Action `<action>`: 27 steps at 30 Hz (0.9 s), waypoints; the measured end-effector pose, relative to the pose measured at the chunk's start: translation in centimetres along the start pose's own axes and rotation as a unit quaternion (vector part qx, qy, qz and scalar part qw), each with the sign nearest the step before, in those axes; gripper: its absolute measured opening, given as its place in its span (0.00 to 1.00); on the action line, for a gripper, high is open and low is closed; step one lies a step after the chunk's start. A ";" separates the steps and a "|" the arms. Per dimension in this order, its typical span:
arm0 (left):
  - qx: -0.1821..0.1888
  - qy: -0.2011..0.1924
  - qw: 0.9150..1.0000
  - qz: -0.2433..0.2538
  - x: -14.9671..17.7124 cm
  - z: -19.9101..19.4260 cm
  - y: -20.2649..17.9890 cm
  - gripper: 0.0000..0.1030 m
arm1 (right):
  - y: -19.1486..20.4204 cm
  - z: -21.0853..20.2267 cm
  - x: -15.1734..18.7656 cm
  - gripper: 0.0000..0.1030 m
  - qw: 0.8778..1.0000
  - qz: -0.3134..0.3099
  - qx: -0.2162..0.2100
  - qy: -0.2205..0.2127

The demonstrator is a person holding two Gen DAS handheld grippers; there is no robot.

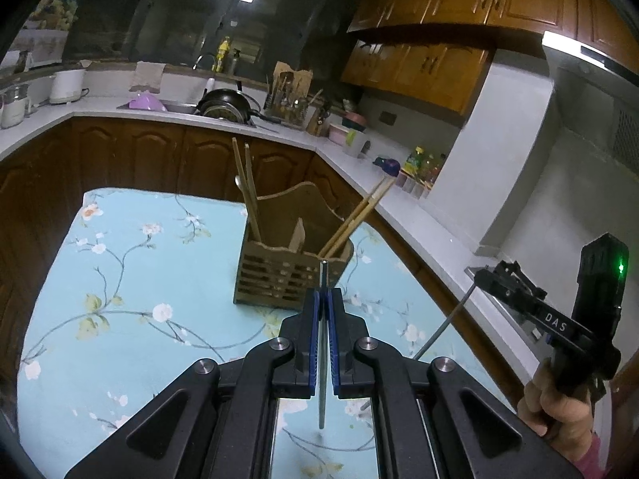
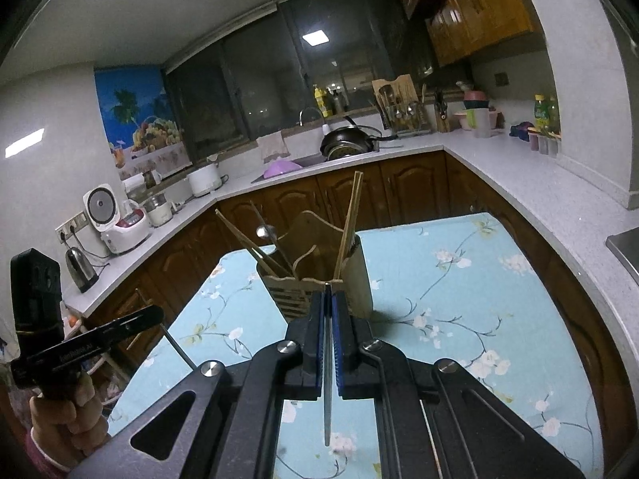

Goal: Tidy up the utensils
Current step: 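Lift both held silver chopsticks up over the wooden holder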

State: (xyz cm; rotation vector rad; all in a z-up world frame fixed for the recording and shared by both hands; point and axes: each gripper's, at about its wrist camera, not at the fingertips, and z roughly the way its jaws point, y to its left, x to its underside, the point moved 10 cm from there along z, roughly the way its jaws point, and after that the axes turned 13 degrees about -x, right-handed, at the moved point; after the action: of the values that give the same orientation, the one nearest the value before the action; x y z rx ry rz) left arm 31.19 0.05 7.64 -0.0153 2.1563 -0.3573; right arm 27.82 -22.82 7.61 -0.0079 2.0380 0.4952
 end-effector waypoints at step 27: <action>-0.040 -0.136 0.990 -0.007 -11.7 3.5 1.8 0.02 | 0.8 3.6 -13.7 0.04 0.992 -0.040 -0.004 -0.121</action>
State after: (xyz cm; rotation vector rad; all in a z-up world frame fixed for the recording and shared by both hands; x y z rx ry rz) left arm 41.02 2.59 14.66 -0.1184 1.9000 -0.2611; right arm 37.49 -23.53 17.90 -0.0324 1.7906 0.4332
